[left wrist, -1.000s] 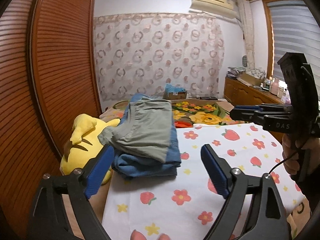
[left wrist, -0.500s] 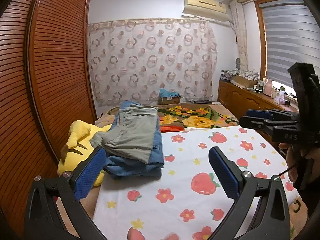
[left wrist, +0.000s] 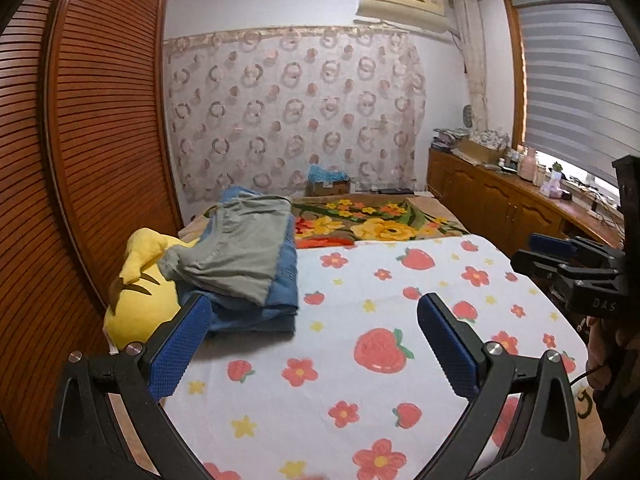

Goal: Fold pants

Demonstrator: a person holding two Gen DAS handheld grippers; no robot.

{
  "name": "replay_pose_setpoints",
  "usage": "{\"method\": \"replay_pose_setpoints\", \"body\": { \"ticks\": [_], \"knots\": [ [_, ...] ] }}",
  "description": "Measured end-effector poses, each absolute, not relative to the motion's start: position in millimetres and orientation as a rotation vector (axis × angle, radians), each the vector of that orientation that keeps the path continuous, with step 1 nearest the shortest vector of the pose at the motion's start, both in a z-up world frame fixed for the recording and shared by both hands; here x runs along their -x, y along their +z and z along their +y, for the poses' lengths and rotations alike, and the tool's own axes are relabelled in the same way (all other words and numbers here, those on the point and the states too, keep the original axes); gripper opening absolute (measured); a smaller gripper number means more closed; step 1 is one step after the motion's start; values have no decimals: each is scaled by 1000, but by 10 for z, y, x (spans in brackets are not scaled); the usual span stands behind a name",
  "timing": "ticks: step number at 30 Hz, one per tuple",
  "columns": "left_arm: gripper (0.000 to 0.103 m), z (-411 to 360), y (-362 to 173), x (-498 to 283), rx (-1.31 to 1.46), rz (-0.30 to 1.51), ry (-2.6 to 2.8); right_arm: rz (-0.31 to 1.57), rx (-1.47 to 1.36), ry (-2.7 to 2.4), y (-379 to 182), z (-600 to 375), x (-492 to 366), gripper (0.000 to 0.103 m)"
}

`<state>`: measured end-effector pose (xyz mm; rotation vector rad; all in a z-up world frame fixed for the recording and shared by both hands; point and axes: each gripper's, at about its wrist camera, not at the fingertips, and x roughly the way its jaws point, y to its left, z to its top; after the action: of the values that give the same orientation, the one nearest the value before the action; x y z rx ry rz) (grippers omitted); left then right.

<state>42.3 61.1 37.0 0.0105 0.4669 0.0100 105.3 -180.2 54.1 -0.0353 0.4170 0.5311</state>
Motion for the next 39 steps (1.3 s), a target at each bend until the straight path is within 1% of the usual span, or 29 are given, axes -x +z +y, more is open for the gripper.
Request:
{"method": "replay_pose_setpoints", "body": {
  "ticks": [10, 19, 25, 39],
  "knots": [
    [103, 341, 173, -328, 9, 520, -36, 444, 0, 443, 468, -1918, -734, 69],
    [103, 139, 110, -285, 2, 541, -56, 424, -46, 374, 567, -1939, -552, 69],
    [103, 33, 195, -313, -8, 527, -64, 420, -56, 357, 632, -1851, -488, 69],
    [103, -65, 527, -286, -10, 465, -62, 343, -53, 313, 636, -1869, -211, 69]
  ]
}}
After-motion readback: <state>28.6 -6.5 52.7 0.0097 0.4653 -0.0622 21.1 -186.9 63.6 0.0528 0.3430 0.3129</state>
